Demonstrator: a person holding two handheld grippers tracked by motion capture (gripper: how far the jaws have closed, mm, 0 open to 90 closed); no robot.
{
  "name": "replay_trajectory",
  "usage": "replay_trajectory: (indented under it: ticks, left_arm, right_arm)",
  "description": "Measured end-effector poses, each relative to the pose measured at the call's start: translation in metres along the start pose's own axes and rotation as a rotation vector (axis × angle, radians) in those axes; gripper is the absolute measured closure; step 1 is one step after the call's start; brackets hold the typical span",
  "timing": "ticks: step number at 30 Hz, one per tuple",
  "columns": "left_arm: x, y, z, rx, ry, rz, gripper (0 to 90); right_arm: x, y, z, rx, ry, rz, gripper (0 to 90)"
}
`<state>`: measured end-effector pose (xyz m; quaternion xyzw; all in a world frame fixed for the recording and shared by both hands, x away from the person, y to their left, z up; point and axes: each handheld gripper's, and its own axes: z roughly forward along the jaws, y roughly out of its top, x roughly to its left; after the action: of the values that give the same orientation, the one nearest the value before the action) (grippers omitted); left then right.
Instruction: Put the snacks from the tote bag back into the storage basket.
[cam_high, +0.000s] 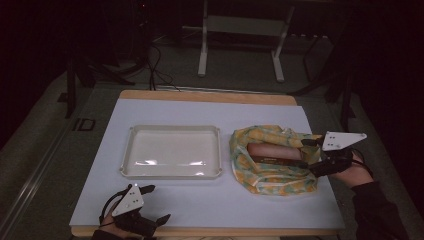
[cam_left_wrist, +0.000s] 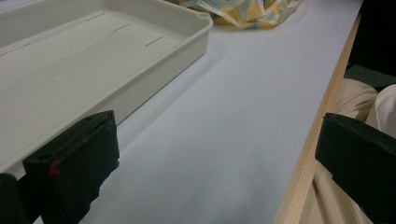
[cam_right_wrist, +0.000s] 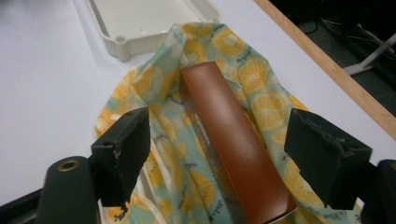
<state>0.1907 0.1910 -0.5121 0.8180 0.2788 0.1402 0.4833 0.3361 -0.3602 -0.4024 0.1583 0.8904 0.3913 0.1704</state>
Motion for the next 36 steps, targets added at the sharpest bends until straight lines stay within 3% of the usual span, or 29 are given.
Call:
replay_trajectory:
  ticks: [9, 19, 36]
  left_arm:
    - [0.001, 0.000, 0.000, -0.001, -0.001, -0.002, 0.0]
    - [0.001, -0.001, 0.001, 0.002, -0.007, -0.003, 0.0]
    - [0.002, -0.001, 0.002, 0.006, -0.004, -0.010, 0.0]
  right_arm:
    - [-0.015, 0.004, 0.018, 0.069, 0.021, -0.054, 30.2]
    - [-0.030, 0.000, 0.041, 0.154, 0.040, -0.062, 29.5]
    - [-0.041, -0.019, 0.074, 0.290, 0.081, -0.068, 29.2]
